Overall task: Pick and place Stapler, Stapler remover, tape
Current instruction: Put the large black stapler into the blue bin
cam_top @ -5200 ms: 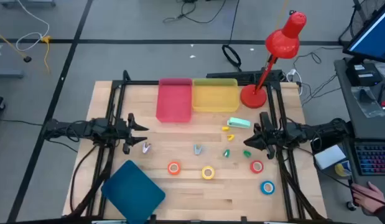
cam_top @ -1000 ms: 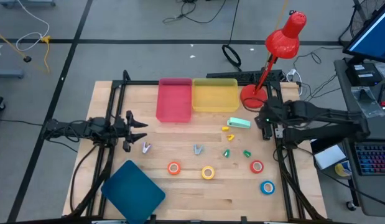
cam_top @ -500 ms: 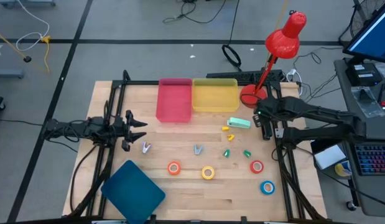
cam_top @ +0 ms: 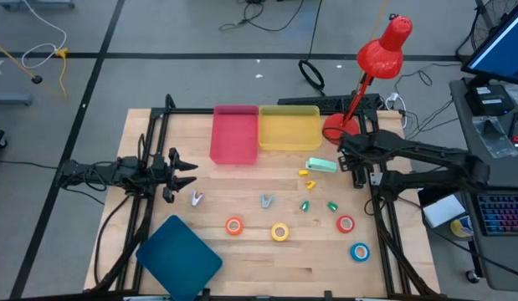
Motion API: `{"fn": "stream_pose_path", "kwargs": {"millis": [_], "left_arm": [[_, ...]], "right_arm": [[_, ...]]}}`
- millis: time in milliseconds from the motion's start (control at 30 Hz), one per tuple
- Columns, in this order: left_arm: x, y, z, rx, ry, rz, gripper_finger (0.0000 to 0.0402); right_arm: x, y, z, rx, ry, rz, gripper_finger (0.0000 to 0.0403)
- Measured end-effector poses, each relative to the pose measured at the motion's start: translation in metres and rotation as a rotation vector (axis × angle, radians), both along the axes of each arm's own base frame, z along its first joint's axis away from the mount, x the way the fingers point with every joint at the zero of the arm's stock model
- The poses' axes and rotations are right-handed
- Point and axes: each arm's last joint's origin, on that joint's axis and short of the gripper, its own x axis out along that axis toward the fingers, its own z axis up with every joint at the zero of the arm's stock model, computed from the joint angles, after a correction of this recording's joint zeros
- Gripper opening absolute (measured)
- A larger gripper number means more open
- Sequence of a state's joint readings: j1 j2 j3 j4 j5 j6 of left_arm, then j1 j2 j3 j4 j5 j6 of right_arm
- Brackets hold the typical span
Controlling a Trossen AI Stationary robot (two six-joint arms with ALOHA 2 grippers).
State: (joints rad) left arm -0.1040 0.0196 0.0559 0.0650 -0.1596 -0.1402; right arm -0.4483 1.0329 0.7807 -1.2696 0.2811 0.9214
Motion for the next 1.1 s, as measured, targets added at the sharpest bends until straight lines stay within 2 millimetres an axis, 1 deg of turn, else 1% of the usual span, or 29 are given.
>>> {"fn": "stream_pose_path", "kwargs": {"millis": [200, 267, 500, 700, 800, 900, 967, 1100], "left_arm": [[0.0, 0.0, 0.0, 0.0, 0.0, 0.0, 0.0198], [0.0, 0.0, 0.0, 0.001, 0.0, 0.0, 0.0198], [0.0, 0.0, 0.0, 0.001, 0.0, 0.0, 0.0198], [0.0, 0.0, 0.0, 0.002, 0.0, 0.0, 0.0198], [0.0, 0.0, 0.0, 0.002, 0.0, -0.001, 0.0198], [0.0, 0.0, 0.0, 0.002, 0.0, -0.001, 0.0198], [0.0, 0.0, 0.0, 0.001, 0.0, 0.0, 0.0198], [0.0, 0.0, 0.002, -0.003, -0.024, -0.001, 0.0198]], "right_arm": [[0.005, -0.006, -0.007, 0.015, 0.036, -0.063, 0.0282], [0.007, -0.008, -0.012, 0.047, 0.04, -0.097, 0.0282], [0.008, -0.011, -0.042, 0.132, 0.081, -0.155, 0.0281], [0.003, -0.013, -0.061, 0.154, 0.091, -0.192, 0.028], [0.0, -0.012, -0.069, 0.174, 0.074, -0.203, 0.0273], [-0.002, -0.011, -0.073, 0.2, 0.07, -0.212, 0.0255], [-0.002, -0.011, -0.073, 0.2, 0.069, -0.21, 0.0234], [-0.002, -0.011, -0.073, 0.199, 0.071, -0.207, 0.0171]]}}
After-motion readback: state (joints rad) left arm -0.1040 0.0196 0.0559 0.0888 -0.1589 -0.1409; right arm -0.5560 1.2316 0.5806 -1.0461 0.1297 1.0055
